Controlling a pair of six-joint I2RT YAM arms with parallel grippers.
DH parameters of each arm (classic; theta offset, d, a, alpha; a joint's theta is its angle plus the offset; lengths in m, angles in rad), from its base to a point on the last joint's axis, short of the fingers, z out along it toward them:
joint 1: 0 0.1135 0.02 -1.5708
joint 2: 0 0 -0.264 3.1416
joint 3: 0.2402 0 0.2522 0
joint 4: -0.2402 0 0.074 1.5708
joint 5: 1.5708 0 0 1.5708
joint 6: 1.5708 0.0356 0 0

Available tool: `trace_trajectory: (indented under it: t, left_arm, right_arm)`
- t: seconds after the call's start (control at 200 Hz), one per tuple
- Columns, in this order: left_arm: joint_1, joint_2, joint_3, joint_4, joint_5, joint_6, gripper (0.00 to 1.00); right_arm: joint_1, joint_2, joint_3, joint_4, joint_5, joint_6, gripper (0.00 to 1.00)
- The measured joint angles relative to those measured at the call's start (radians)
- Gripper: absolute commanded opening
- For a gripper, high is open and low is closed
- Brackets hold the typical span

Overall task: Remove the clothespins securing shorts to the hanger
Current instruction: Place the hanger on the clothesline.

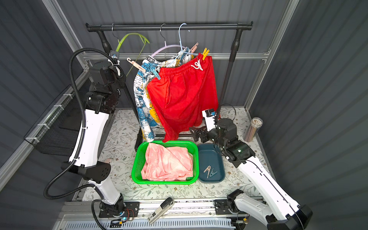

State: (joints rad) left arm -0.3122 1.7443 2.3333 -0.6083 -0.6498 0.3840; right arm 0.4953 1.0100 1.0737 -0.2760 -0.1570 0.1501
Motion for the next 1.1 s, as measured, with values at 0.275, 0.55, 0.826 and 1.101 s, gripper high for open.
trace_trajectory:
  t: [0.275,0.55,0.826,1.101]
  left_arm:
    - [0.000,-0.180,-0.229,-0.069,0.158,-0.090,0.82]
    - [0.002,-0.321,-0.296,-0.169,0.286,-0.164,0.83]
    - [0.002,-0.529,-0.446,-0.299,0.246,-0.268,0.78]
    - [0.002,-0.538,-0.308,-0.504,0.224,-0.389,0.68]
  right_arm:
    - [0.000,-0.013,-0.008,0.009,-0.001,0.023,0.99]
    - [0.000,-0.011,-0.033,0.028,-0.006,0.045,0.99]
    - [0.000,0.009,-0.057,0.046,-0.021,0.052,0.99]
    - [0.000,0.082,-0.057,0.074,-0.064,0.068,0.99]
